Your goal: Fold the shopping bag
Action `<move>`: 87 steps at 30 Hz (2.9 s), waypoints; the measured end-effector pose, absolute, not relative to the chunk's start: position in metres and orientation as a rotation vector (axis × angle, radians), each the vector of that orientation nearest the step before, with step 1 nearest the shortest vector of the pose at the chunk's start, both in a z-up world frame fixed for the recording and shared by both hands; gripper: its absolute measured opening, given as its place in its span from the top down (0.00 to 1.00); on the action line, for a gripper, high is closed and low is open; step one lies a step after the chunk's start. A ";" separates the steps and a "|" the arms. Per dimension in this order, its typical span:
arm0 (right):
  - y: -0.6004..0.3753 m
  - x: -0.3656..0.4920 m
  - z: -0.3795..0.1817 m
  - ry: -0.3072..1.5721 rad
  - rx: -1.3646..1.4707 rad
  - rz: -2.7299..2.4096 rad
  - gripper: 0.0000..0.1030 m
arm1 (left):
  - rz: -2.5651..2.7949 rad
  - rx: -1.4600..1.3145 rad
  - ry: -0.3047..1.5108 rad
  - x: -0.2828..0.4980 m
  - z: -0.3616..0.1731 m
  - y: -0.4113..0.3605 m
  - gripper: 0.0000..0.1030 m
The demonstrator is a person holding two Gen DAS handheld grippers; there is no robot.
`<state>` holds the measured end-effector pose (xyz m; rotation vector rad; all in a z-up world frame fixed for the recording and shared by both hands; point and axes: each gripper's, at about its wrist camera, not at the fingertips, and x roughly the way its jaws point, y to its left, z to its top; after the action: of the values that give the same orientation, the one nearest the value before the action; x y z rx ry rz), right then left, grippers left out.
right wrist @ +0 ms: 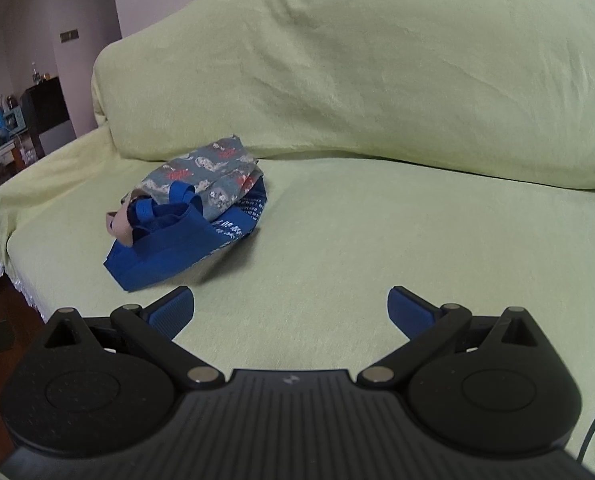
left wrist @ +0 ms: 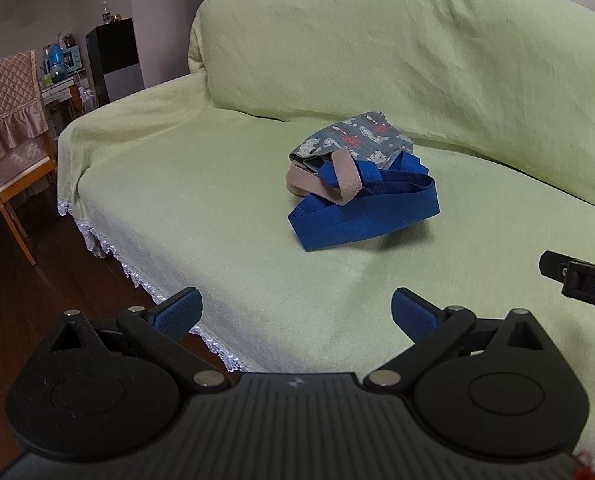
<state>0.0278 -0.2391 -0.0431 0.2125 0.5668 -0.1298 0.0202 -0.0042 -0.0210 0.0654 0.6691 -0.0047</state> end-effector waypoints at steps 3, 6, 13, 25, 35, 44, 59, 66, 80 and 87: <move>-0.237 0.035 -0.051 0.614 0.178 -0.072 0.01 | -0.001 0.070 0.679 0.025 -0.028 -0.002 0.01; -0.238 0.045 -0.060 0.661 0.201 -0.037 0.01 | 0.012 0.074 0.697 0.030 -0.037 0.001 0.01; -0.235 0.070 -0.077 0.739 0.242 0.033 0.01 | 0.016 0.077 0.725 0.049 -0.051 0.012 0.01; -0.192 0.165 -0.038 0.534 0.109 0.172 0.72 | 0.015 0.074 0.688 0.121 -0.052 0.025 0.01; -0.153 0.256 -0.045 0.497 -0.001 0.240 0.82 | 0.003 0.102 0.655 0.170 -0.053 0.024 0.01; -0.167 0.236 -0.117 0.686 -0.012 0.230 0.86 | -0.018 0.085 0.696 0.186 -0.075 0.023 0.01; -0.098 0.296 -0.105 0.579 -0.285 0.126 0.96 | 0.019 0.089 0.712 0.197 -0.085 0.026 0.01; -0.183 0.245 -0.032 0.319 -0.133 -0.100 0.98 | -0.015 0.068 0.703 0.180 -0.078 0.019 0.02; -0.368 0.056 -0.054 0.553 0.011 -0.525 0.62 | -0.523 0.279 0.643 0.125 -0.088 -0.166 0.02; -0.395 0.038 -0.085 0.618 0.130 -0.464 0.56 | -0.554 0.596 0.584 0.121 -0.136 -0.238 0.34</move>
<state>0.0382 -0.3951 -0.0846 0.1305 0.6180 -0.4641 0.1214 -0.2377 -0.1359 0.5959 0.5844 -0.5536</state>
